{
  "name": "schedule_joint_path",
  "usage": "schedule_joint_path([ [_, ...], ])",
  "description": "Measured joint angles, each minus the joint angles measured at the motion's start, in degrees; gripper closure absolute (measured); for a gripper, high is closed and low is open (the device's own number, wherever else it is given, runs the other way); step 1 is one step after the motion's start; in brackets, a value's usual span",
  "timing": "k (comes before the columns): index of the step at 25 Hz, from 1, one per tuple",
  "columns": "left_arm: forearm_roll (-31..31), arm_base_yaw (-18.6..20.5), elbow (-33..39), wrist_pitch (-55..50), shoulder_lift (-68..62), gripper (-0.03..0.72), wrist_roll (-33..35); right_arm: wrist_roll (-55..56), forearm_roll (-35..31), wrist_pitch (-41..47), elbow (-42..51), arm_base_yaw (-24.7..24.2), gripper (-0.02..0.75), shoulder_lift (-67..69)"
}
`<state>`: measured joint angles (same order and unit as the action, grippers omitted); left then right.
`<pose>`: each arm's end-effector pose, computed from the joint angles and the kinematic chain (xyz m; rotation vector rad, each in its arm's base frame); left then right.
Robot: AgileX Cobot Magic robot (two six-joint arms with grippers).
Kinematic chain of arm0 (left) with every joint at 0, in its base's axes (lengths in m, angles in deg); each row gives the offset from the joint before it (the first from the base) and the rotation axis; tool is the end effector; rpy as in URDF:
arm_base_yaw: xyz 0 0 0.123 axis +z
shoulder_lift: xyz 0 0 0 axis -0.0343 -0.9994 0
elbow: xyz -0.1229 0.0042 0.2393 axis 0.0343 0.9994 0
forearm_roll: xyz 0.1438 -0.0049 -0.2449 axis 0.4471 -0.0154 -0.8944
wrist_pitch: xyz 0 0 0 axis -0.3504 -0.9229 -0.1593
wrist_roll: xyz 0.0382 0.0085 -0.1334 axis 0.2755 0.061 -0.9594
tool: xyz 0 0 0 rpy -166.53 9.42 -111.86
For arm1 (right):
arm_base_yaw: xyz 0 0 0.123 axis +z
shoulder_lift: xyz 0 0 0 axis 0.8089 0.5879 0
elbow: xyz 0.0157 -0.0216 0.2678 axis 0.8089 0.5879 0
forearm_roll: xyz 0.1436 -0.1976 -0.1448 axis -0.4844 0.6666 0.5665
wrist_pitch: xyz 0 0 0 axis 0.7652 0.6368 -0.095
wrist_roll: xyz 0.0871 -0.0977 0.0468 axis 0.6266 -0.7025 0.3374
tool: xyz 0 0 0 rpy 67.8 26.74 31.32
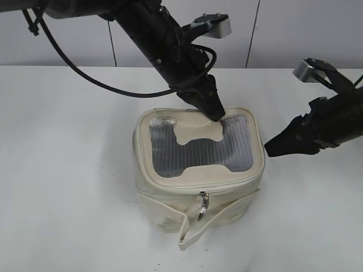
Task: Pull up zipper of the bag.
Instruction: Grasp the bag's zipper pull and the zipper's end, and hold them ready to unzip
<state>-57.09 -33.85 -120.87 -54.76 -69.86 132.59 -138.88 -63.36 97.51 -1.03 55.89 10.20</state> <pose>0.3581 -0.3512 0.1663 1.5546 2.3128 -0.8450 0.3265 0.0902 0.0922 -0.7103 2.5188 0.7208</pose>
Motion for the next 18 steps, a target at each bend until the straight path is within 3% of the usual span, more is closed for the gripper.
schedule_joint_path([
  [2, 0.0, 0.0, 0.0, 0.0, 0.0, 0.646, 0.0, -2.3, -1.1, 1.0, 0.0, 0.0, 0.418, 0.0],
  [5, 0.0, 0.0, 0.0, 0.0, 0.0, 0.646, 0.0, -7.5, -4.4, 1.3, 0.0, 0.0, 0.335, 0.0],
  [11, 0.0, 0.0, 0.0, -0.1, 0.0, 0.646, 0.0, -17.4, -12.0, 0.9, 0.0, 0.0, 0.316, 3.5],
  [15, 0.0, 0.0, 0.0, -0.1, 0.0, 0.646, 0.0, -26.7, -20.8, -0.2, 0.0, 0.0, 0.317, 7.1],
  [18, 0.0, 0.0, 0.0, -0.1, 0.0, 0.646, 0.0, -32.8, -26.3, -0.6, 0.0, 0.0, 0.361, 9.3],
])
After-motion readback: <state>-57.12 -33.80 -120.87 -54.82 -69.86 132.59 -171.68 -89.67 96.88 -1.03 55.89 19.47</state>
